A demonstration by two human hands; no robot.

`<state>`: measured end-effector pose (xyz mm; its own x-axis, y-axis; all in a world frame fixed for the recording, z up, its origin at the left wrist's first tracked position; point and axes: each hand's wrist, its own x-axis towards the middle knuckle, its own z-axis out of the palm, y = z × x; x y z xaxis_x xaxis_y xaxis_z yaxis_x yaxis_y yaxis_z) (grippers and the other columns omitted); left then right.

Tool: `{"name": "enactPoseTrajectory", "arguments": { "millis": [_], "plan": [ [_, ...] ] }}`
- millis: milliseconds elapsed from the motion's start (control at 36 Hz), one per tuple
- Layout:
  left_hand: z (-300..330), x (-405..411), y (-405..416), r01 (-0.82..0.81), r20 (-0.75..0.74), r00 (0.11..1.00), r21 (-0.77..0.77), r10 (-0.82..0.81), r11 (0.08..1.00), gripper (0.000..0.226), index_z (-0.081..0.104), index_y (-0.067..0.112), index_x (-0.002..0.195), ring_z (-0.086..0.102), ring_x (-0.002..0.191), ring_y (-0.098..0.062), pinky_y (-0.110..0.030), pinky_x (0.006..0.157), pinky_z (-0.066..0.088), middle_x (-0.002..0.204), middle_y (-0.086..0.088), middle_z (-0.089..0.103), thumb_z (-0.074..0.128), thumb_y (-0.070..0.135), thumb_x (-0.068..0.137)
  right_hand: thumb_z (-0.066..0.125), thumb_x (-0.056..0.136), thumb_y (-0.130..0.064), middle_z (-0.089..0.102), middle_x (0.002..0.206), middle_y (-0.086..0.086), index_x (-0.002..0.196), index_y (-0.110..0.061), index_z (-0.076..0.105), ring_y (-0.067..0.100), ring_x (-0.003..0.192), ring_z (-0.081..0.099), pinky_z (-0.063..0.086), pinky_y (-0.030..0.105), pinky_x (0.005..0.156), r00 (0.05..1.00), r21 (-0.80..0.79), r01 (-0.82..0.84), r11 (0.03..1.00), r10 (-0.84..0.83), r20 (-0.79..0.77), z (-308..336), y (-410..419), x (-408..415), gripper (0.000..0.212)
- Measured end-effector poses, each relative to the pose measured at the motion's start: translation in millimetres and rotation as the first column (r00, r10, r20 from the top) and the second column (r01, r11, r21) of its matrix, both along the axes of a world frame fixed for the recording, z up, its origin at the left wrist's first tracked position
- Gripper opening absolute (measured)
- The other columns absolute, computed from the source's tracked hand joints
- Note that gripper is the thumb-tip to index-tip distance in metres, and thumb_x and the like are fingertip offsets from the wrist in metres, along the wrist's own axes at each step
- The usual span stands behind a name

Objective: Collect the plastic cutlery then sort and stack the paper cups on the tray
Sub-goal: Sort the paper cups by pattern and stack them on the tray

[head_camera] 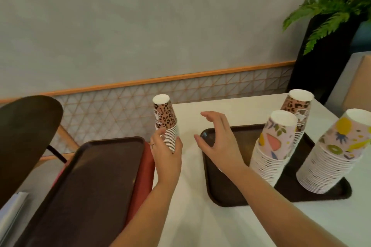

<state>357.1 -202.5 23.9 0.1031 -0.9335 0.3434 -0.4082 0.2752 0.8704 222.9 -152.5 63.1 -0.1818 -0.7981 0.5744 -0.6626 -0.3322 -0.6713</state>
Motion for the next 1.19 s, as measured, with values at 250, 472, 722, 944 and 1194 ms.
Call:
{"name": "enactPoseTrajectory", "arguments": {
  "millis": [250, 472, 722, 944, 1194],
  "plan": [
    [-16.3, 52.0, -72.8, 0.165, 0.046, 0.982, 0.288, -0.185, 0.943, 0.096, 0.015, 0.014, 0.147, 0.035, 0.134, -0.024, -0.04, 0.107, 0.036, 0.149, -0.008, 0.026, 0.075, 0.03, 0.075, 0.066, 0.083, -0.031, 0.032, 0.142, 0.003, 0.14, -0.016, 0.028, 0.015, 0.129, 0.037, 0.033, 0.023, 0.103, 1.0, 0.306, 0.012, 0.952, -0.007, -0.016, -27.2, -84.7, 49.3, 0.07],
    [-36.5, 53.5, -113.1, 0.344, -0.027, 0.934, 0.336, -0.356, 0.877, 0.08, 0.031, 0.019, 0.137, 0.046, 0.12, -0.011, -0.022, 0.088, 0.041, 0.13, 0.007, 0.044, 0.078, 0.017, 0.073, 0.074, 0.075, -0.034, 0.035, 0.144, 0.001, 0.142, -0.019, 0.024, 0.016, 0.131, 0.037, 0.034, 0.023, 0.099, 0.981, 0.328, 0.04, 0.944, -0.099, 0.167, -36.1, -137.0, 74.7, 0.085],
    [-71.4, 39.5, -136.2, 0.476, -0.193, 0.879, 0.324, -0.435, 0.818, 0.081, 0.038, 0.025, 0.128, 0.054, 0.11, 0.0, -0.008, 0.082, 0.048, 0.121, 0.013, 0.054, 0.083, 0.003, 0.065, 0.078, 0.07, -0.033, 0.048, 0.132, -0.001, 0.135, -0.019, 0.033, 0.014, 0.12, 0.049, 0.038, 0.019, 0.089, 0.954, 0.384, 0.073, 0.92, -0.177, 0.242, -53.0, -156.6, 75.4, 0.08],
    [-104.4, 37.7, -134.9, 0.476, -0.226, 0.879, 0.39, -0.42, 0.788, 0.084, 0.043, 0.026, 0.126, 0.057, 0.11, -0.005, -0.018, 0.083, 0.052, 0.12, 0.01, 0.059, 0.088, 0.009, 0.057, 0.08, 0.067, -0.034, 0.053, 0.128, -0.006, 0.131, -0.023, 0.038, 0.01, 0.117, 0.051, 0.042, 0.023, 0.094, 0.939, 0.417, 0.033, 0.908, -0.171, 0.299, -53.9, -146.6, 60.1, 0.077],
    [-111.1, 44.3, -95.9, 0.463, -0.23, 0.886, 0.418, -0.403, 0.781, 0.081, 0.039, 0.031, 0.117, 0.054, 0.099, 0.004, -0.007, 0.071, 0.048, 0.109, 0.02, 0.054, 0.086, 0.004, 0.057, 0.079, 0.069, -0.03, 0.053, 0.116, -0.014, 0.123, -0.03, 0.039, 0.0, 0.105, 0.05, 0.041, 0.012, 0.084, 0.911, 0.451, -0.048, 0.891, -0.146, 0.387, -43.8, -112.6, 54.8, 0.067]
  ]
}}
